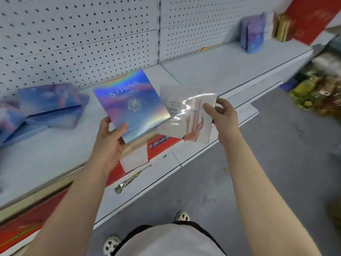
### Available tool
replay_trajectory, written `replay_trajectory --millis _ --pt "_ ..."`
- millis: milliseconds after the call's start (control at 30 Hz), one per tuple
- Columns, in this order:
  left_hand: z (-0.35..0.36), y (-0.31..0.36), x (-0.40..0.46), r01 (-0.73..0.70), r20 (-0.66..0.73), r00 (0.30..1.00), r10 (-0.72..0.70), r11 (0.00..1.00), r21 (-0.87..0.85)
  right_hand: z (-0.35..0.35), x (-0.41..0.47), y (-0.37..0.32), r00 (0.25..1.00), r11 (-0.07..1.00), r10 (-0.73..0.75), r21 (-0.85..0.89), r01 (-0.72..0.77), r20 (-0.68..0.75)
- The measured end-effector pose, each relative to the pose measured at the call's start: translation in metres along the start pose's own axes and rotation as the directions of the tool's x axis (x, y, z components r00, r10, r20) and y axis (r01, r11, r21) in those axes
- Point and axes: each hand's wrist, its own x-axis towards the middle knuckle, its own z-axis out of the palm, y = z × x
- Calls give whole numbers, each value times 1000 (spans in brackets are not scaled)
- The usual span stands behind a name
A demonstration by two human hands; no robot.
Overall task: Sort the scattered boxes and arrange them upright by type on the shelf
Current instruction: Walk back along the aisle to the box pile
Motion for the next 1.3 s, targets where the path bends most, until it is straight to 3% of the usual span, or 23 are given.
replay_trajectory --millis 367,733,900,1067,1300 --pt "182 -69 70 8 74 997 -17 992 123 -149 119 -16 997 1000 -8 4 9 -76" --pt "281 -91 192 -20 93 996 8 991 130 -185 280 -28 999 1000 0 22 2 -54" --pt "309 -82 244 -24 29 999 20 990 139 -171 359 -46 1000 1000 -22 -19 23 14" --pt "315 -80 276 -21 -111 993 38 988 152 -140 439 -48 984 999 -16 -27 21 180" --pt "320 -91 298 -62 -387 918 86 995 73 -68 546 -49 886 999 20 -51 4 464"
